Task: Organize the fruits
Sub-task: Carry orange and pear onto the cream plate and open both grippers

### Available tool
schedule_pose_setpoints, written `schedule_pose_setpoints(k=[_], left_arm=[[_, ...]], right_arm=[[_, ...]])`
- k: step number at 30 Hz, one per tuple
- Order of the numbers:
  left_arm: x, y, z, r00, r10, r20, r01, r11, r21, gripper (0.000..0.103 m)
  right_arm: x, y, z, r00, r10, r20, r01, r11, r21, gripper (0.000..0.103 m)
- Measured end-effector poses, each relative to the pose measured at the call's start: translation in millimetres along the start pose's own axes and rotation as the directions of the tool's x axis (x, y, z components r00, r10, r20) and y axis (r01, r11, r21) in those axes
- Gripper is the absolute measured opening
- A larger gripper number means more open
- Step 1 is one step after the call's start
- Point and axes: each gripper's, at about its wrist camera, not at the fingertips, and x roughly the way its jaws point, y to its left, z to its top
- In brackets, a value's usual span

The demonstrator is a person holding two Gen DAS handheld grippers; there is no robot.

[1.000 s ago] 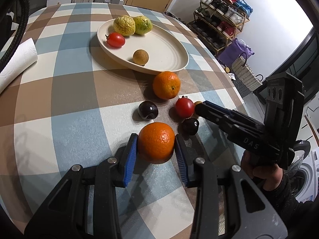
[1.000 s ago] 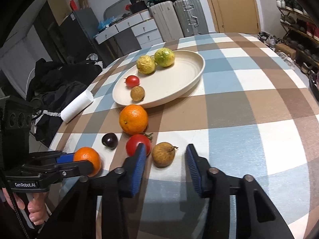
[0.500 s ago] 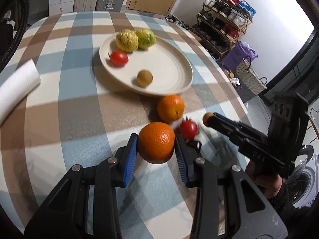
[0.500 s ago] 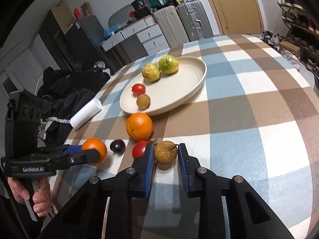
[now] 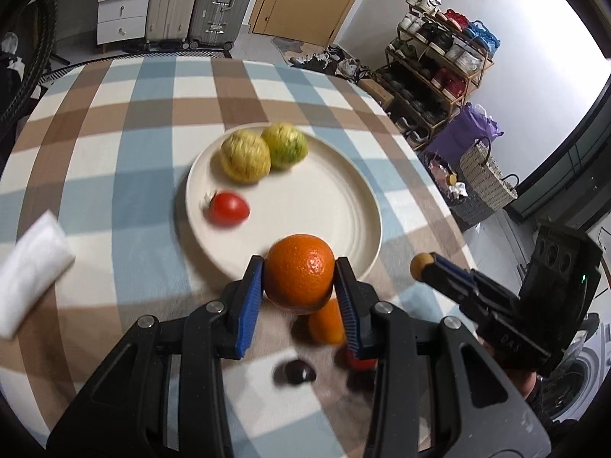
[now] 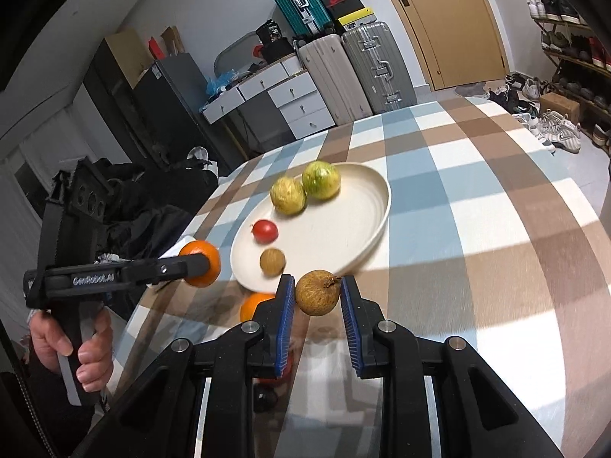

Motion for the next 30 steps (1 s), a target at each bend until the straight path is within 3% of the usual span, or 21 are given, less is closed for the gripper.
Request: schedule_pose_setpoints(k=[10,20,30], left_arm=[[47,-18,40,0.998,0.062,0.022,-0.063,0.997,0.038,0.034],[97,-23,63,0.999,0.044,-0.019,-0.044,0.998,0.035,0.034],[123,-16,73,0.998,0.036,-0.057,-0.035,0.999,0.03,0.034]], right_arm=[[22,-15,39,1.0,0.027,0.012,-0.027,1.0,-0.009,0.025],[56,-32,87,0.997,0.076,0.013,-0.076,0.997,-0.002,0.025],[114,-55,112,0.993,0.088,-0.073,-0.083,0.994,0.068,0.025]])
